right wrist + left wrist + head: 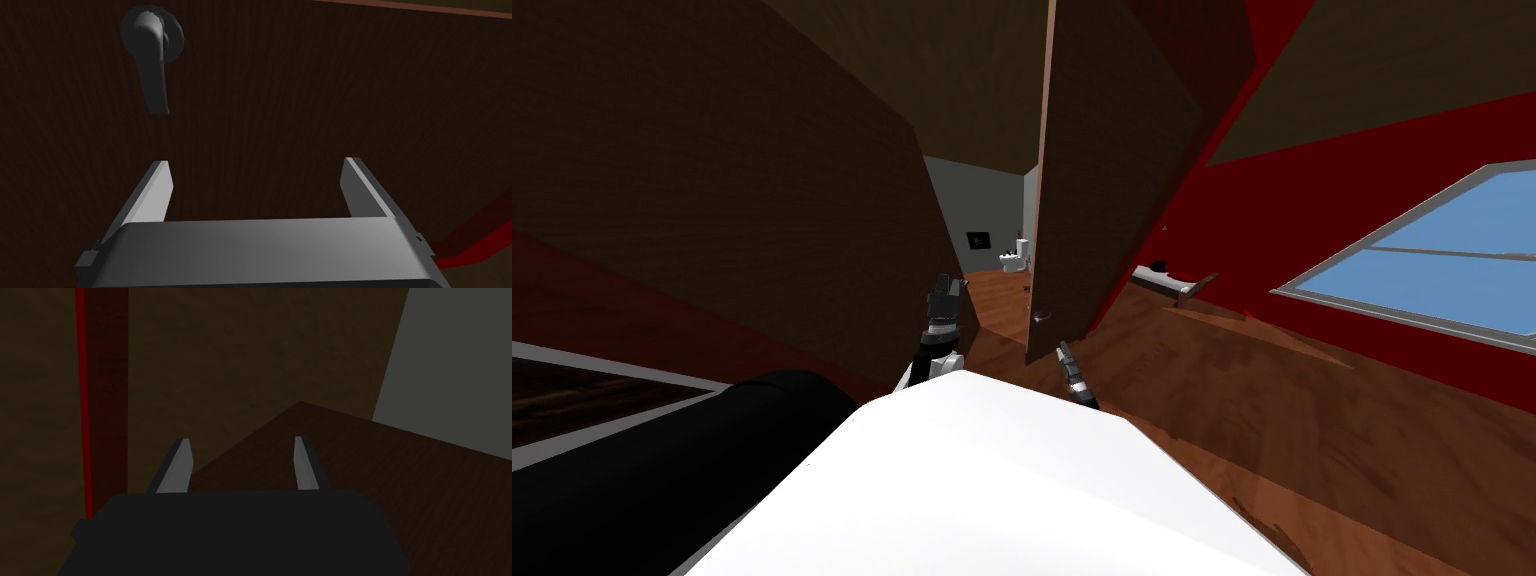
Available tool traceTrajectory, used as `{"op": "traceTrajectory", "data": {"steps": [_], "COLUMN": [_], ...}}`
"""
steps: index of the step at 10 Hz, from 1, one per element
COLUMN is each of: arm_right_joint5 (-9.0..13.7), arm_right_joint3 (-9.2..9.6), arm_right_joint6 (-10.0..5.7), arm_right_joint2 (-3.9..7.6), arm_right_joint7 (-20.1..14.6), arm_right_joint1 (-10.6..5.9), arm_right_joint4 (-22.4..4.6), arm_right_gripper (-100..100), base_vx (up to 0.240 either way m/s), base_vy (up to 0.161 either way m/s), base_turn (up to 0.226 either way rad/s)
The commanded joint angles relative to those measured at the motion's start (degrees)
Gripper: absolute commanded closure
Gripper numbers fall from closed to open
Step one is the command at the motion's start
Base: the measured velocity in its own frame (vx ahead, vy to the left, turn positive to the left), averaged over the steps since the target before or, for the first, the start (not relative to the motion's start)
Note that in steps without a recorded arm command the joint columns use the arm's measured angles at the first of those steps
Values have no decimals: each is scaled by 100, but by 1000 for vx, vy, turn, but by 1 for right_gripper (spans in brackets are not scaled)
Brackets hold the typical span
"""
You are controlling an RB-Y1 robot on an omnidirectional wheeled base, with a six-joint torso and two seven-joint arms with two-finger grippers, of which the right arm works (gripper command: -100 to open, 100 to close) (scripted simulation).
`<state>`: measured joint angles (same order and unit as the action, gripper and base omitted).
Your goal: Push the door open
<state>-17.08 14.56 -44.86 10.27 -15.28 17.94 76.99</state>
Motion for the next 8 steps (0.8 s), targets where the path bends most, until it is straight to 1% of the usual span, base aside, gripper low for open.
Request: {"op": "traceTrajectory", "data": {"steps": [1, 5, 6, 7, 8], "arm_right_joint5": [-76, -175, -217, -237, -274], "arm_right_joint3": [82, 186, 231, 251, 290], "arm_right_joint6": [-101, -233, -289, -315, -364], "arm_right_joint2": [63, 132, 161, 174, 200], "arm_right_joint7": [-147, -328, -404, -439, -507], "arm_right_joint1": [-27, -100, -131, -146, -173], "arm_right_joint4": [-273, -684, -858, -938, -1092], "arm_right_gripper": [-100, -100, -100, -100, -100], "base_vx": [111, 111, 119, 116, 130], "base_vy": [-44, -44, -46, -52, -52], "base_turn": [119, 60, 80, 61, 70]}}
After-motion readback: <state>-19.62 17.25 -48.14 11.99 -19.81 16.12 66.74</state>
